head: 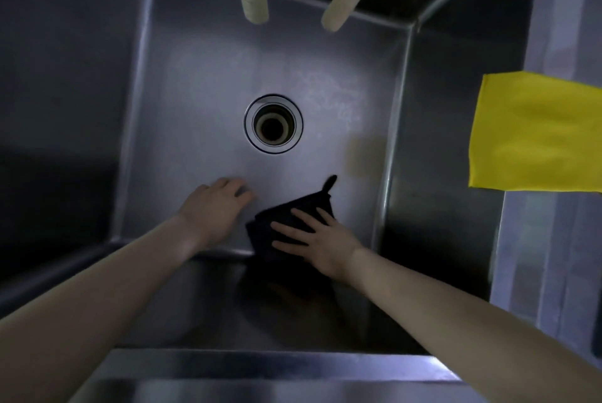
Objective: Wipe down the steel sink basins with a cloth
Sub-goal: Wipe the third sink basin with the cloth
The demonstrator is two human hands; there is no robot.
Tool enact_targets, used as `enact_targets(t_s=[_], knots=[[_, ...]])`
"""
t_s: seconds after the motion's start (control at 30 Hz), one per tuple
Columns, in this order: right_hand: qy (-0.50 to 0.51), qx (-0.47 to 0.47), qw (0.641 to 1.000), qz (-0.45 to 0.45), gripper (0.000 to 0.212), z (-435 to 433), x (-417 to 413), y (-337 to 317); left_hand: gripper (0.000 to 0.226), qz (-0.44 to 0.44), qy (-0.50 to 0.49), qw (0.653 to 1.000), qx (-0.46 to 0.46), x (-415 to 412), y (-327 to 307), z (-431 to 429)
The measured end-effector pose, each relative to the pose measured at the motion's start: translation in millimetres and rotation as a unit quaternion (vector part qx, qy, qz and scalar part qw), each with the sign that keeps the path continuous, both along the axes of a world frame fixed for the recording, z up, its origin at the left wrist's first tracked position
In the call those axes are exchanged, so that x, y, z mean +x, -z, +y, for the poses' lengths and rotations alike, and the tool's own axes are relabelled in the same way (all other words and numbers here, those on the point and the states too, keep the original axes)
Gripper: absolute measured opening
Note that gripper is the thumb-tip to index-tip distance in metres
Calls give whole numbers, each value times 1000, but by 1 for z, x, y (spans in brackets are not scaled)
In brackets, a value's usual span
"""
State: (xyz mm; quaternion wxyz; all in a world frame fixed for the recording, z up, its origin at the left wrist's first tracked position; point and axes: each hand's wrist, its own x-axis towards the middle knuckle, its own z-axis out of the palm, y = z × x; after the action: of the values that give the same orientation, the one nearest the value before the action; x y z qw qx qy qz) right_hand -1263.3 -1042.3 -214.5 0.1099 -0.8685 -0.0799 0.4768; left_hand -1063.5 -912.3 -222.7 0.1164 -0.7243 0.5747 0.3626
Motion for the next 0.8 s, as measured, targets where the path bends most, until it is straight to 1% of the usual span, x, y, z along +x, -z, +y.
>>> enact_targets(t_s=[0.1,0.17,0.33,0.47,0.57,0.63,0.7,0.8], knots=[[34,14,999,-35,63,35,35,9,58,6,-18,1000,8,0,-1,5],[29,12,998,-47,67,46,53,13,61,12,-17,999,29,-2,-2,9],[11,3,998,-68,69,38,47,13,60,19,-11,998,63,-8,-4,11],[34,-3,999,-39,64,16,16,7,60,42,9,998,54,-18,-7,2],[52,-23,998,-9,62,-5,-13,0,64,71,24,996,51,-32,-8,-8],[68,-38,997,8,62,-19,-30,-4,62,80,29,995,45,-44,-8,-17],[113,-46,992,23,63,-32,-42,-9,59,97,24,994,38,-53,-9,-25],[178,-49,982,33,67,-36,-53,-11,56,147,15,988,49,-62,-10,-33]])
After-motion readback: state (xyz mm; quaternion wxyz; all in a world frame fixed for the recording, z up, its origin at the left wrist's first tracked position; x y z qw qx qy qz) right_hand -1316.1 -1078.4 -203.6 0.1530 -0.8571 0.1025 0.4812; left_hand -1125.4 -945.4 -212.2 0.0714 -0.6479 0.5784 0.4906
